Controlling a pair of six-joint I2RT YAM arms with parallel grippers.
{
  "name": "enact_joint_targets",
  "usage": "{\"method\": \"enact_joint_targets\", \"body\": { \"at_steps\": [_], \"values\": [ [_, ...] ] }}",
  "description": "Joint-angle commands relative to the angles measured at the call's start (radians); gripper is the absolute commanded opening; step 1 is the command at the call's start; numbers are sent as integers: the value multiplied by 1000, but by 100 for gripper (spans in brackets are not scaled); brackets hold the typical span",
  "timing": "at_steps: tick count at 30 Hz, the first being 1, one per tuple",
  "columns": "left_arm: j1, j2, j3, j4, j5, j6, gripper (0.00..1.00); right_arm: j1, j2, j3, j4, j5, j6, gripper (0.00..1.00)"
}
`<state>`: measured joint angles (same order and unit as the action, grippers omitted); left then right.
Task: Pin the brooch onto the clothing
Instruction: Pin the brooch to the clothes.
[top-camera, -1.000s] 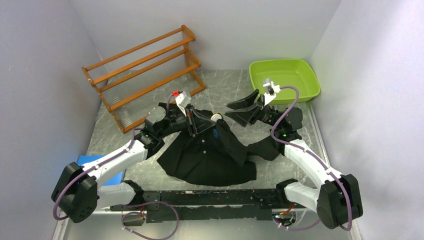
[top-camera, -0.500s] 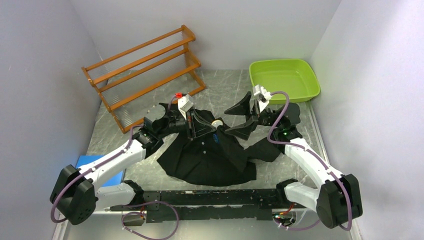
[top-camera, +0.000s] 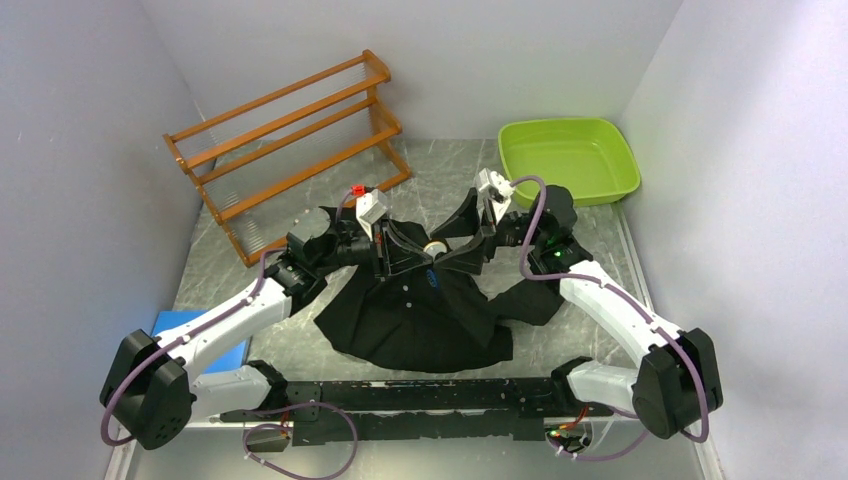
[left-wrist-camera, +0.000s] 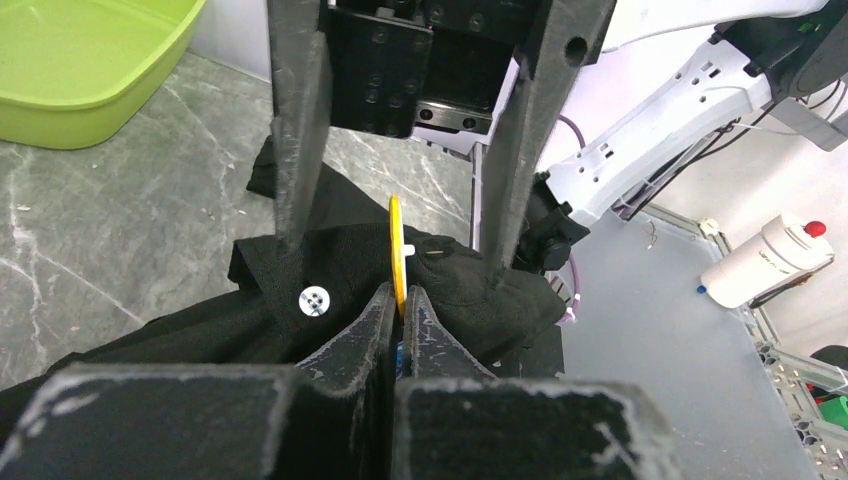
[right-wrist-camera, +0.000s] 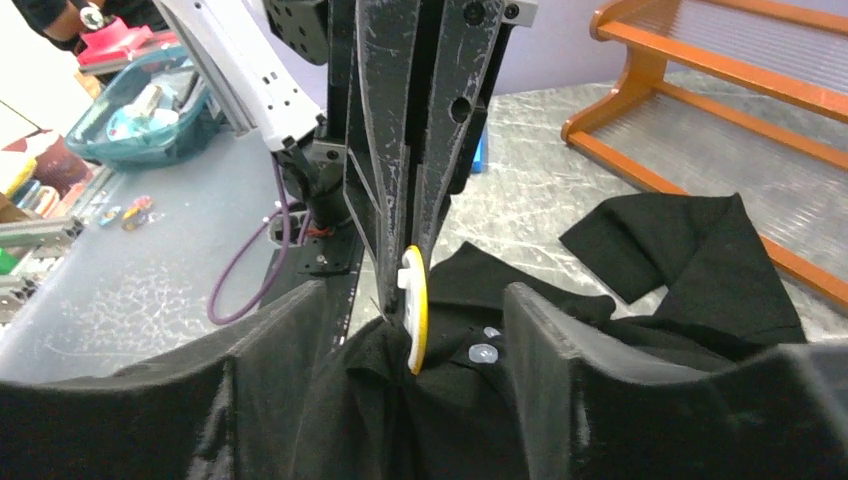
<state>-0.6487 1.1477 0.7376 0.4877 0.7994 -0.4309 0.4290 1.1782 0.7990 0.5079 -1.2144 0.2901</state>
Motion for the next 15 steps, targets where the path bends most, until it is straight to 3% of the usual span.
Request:
{"method": "enact_joint_targets", "body": {
  "at_steps": [1, 4, 7, 10, 13, 15],
  "values": [
    [0, -21, 58, 35, 28, 13, 3, 1, -11, 42, -71, -16, -108, 77],
    [0, -18, 60, 35, 28, 12, 2, -1, -32, 34, -105, -4, -145, 80],
    [0, -13, 60, 40, 28, 5, 2, -4, -24, 42, -132, -21, -159, 64],
    [0, -10, 64, 38, 29, 5, 3, -3, -9, 45, -100, -33, -124, 54],
    [0, -11, 68, 25, 32, 9, 3, -3, -6, 45, -73, -34, -100, 37],
    [0, -12, 68, 15, 30, 13, 3, -5, -7, 54, -83, -42, -104, 40]
  ]
}}
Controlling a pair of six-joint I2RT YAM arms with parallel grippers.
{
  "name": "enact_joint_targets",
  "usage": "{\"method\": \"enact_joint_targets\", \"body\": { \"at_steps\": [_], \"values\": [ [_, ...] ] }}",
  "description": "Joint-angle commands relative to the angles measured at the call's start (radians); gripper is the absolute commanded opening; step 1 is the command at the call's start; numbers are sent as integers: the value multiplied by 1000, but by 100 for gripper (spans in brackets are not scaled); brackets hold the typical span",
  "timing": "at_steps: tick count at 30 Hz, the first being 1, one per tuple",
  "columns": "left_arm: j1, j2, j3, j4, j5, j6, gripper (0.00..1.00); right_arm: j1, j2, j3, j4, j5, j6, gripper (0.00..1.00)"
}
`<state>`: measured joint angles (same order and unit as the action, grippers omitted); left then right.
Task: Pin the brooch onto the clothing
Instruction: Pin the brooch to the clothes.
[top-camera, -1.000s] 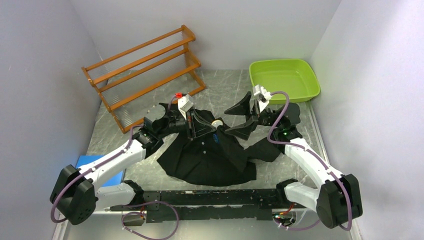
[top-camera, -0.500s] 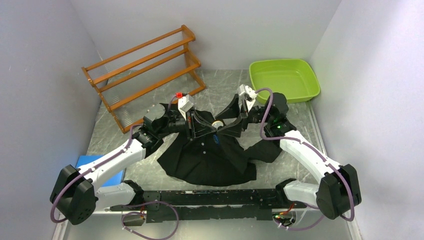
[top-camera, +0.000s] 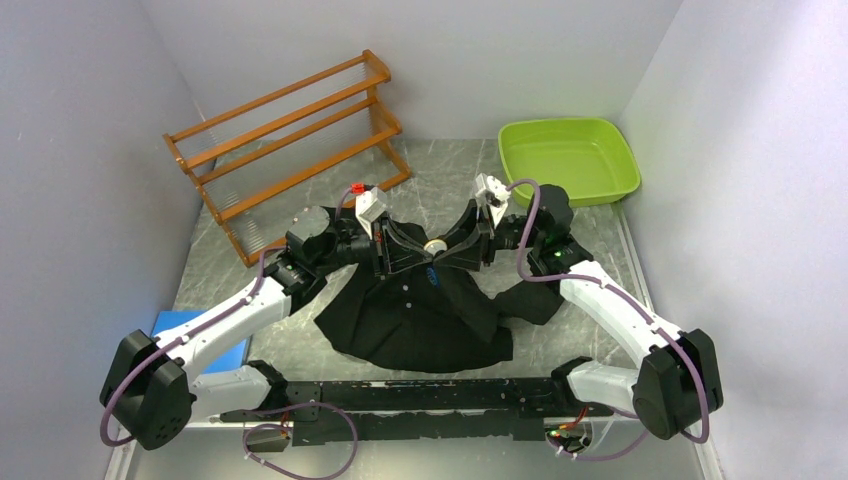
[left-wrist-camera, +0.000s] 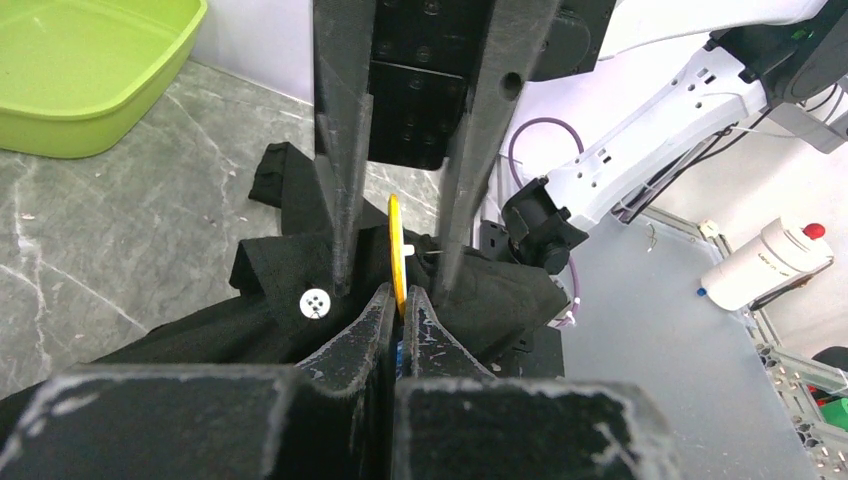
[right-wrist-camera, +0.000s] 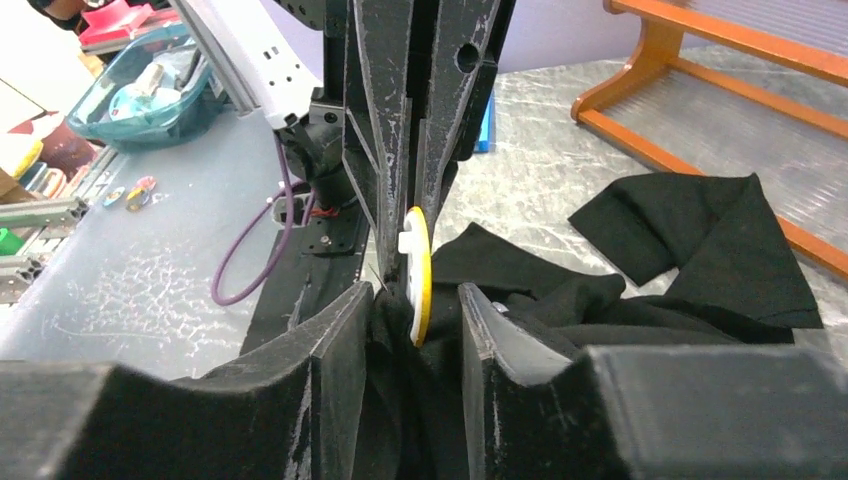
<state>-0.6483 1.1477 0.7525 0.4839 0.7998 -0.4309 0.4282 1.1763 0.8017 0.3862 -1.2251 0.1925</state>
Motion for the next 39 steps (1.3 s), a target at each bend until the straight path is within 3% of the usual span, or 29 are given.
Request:
{"method": "enact_joint_targets", "body": {
  "at_steps": [1, 2, 4, 6, 13, 21, 24, 31, 39],
  "values": [
    [-1, -15, 53, 15, 29, 14, 3, -6, -9, 51, 41, -31, -6, 51],
    [-1, -16, 52, 12, 27, 16, 3, -8, -16, 47, 46, -28, -2, 63],
    [0, -21, 48, 10, 24, 18, 3, -16, -33, 36, 65, -21, 8, 72],
    [-1, -20, 48, 10, 23, 17, 3, -25, -43, 32, 72, -23, 15, 72],
    [-1, -11, 56, 15, 29, 11, 3, -29, -33, 46, 53, -44, 17, 42],
    [-2, -14, 63, 8, 28, 9, 3, -26, -9, 77, -29, -32, -30, 33],
    [-2, -14, 65, 5, 27, 10, 3, -17, 9, 94, -67, -9, -45, 25],
    [-2, -12, 77, -6, 26, 12, 3, 1, 38, 125, -153, 31, -100, 19],
    [-6, -17, 89, -15, 20, 13, 3, 51, 43, 176, -326, 254, -184, 6]
  ]
}}
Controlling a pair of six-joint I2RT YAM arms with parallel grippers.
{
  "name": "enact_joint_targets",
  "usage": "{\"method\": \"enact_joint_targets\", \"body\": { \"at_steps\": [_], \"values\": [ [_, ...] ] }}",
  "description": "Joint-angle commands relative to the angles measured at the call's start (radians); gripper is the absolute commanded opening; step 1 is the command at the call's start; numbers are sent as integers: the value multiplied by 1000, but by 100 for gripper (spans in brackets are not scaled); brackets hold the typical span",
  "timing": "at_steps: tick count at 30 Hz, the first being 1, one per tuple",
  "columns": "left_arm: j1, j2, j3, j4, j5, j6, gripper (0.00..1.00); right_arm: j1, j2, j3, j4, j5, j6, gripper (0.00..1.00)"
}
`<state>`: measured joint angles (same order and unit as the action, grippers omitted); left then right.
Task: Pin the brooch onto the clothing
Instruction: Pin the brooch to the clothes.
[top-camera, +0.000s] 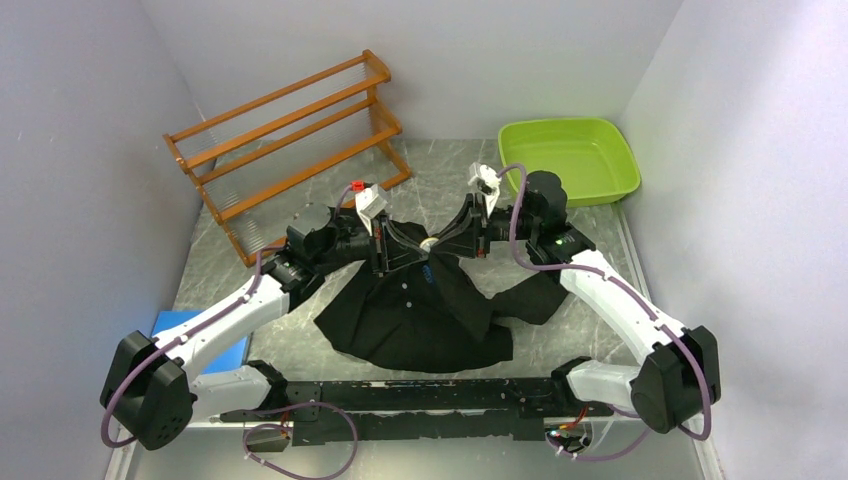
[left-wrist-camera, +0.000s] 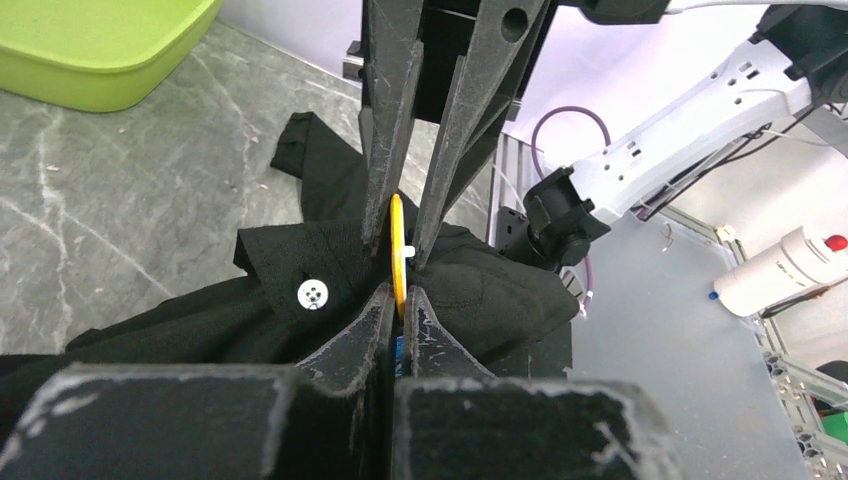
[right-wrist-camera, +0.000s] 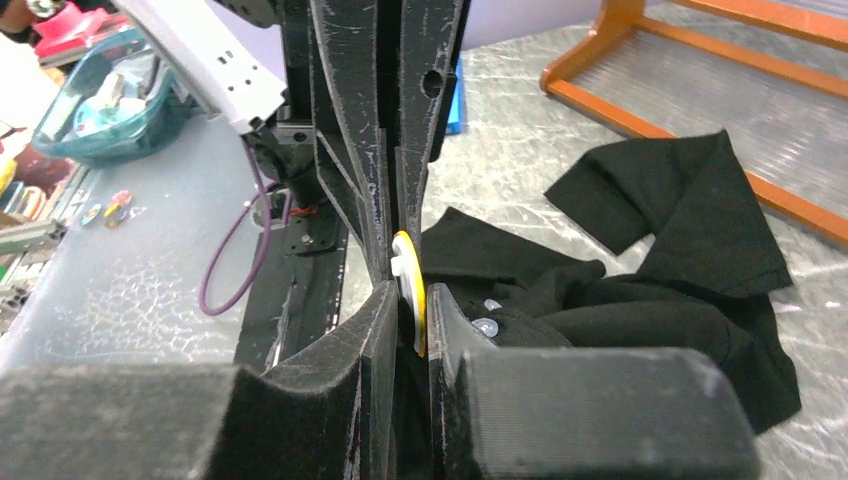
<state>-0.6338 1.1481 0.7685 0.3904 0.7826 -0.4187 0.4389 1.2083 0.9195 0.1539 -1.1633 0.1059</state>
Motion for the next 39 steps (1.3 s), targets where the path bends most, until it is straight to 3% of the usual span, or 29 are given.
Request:
{"method": "enact_joint_targets", "body": {
  "at_steps": [1, 6, 13, 24, 39],
  "values": [
    [-22, -19, 75, 76, 36, 1, 3, 44, 12, 63, -107, 225, -98, 5],
    [-26, -23, 78, 73, 29, 0, 3, 59, 6, 72, -147, 376, -94, 0],
    [-31, -36, 59, 86, 14, -3, 3, 62, -48, 7, -51, 516, 9, 0],
    [-32, -63, -62, 188, -73, -41, 3, 43, -130, -182, 378, 461, 288, 0],
    [-32, -33, -125, 294, -129, -75, 3, 5, -166, -278, 704, 408, 474, 0]
  ]
}}
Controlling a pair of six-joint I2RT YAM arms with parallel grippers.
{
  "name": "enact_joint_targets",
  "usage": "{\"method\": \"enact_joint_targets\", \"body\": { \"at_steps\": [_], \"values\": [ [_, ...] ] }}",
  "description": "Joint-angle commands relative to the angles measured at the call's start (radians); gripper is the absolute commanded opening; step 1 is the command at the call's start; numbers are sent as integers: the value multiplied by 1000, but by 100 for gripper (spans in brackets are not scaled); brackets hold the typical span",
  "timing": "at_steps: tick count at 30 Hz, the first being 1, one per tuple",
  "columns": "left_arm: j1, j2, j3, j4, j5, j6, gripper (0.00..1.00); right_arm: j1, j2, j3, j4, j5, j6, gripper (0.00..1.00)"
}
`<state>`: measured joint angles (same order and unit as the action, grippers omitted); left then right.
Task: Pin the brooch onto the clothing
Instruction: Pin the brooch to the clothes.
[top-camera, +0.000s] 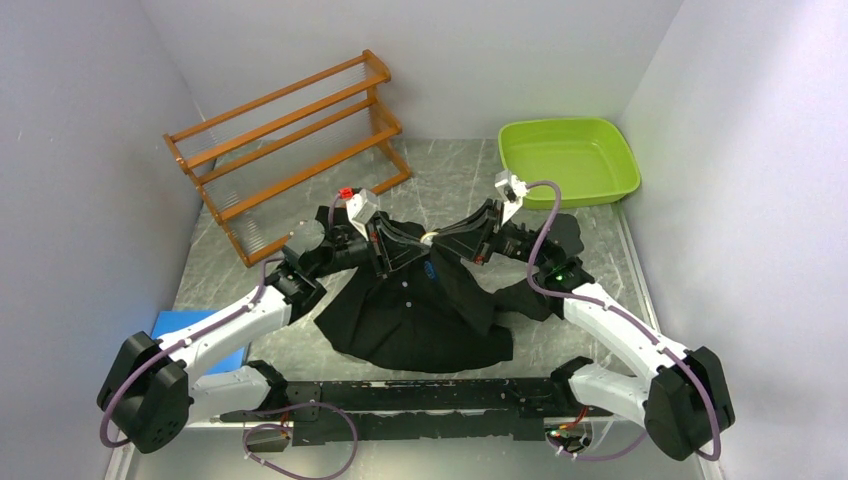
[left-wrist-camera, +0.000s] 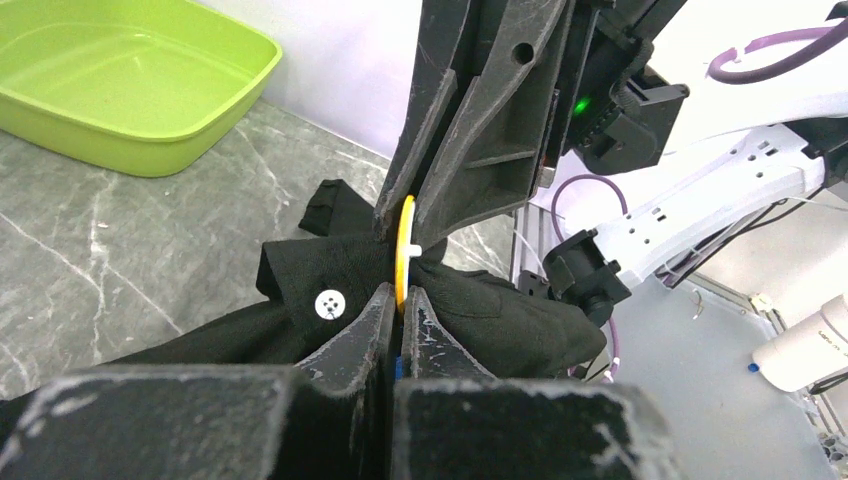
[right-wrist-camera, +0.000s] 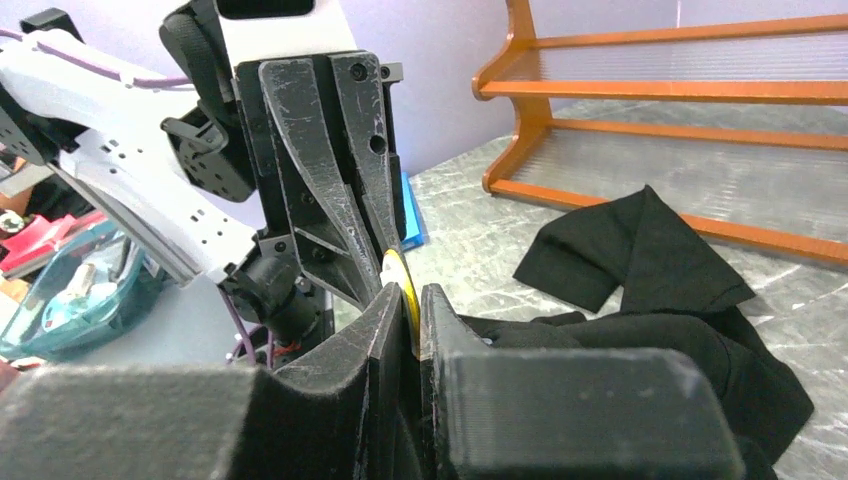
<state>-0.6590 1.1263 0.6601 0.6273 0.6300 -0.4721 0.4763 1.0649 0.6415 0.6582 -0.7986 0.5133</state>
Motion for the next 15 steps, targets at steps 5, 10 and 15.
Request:
{"method": "enact_joint_targets", "body": {
  "at_steps": [5, 10, 15],
  "values": [
    [-7, -14, -10, 43, 24, -13, 3, -36, -8, -4, 233, 21, 81, 13],
    [-6, -21, -3, 25, 29, -2, 3, -37, -19, -6, 220, 23, 65, 44],
    [-7, -15, 7, 12, 37, 7, 3, -42, -33, -6, 174, 35, 35, 66]
  ]
}}
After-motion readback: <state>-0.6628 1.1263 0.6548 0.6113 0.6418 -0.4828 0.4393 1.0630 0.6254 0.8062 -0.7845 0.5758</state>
